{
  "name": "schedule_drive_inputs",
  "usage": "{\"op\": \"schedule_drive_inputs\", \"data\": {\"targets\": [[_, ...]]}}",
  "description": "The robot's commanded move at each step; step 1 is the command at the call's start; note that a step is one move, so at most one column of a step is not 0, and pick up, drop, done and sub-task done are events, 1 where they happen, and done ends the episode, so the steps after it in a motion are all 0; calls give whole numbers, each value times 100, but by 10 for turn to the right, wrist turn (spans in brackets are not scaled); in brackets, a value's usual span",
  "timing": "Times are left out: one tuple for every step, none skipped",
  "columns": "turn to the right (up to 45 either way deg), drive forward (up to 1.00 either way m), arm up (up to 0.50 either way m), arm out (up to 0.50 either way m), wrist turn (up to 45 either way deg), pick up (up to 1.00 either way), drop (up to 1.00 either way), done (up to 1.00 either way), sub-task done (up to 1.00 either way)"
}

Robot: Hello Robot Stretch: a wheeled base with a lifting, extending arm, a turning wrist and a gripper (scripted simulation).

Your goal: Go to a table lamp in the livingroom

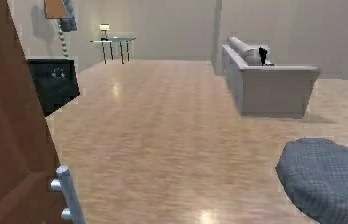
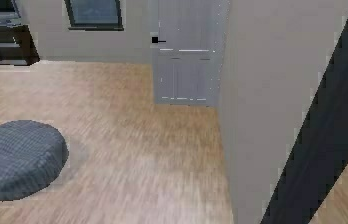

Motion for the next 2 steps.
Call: {"op": "schedule_drive_inputs", "data": {"targets": [[0,75,0,0,0,0,0,0,0],[-150,0,0,0,0,0,0,0,0]]}}
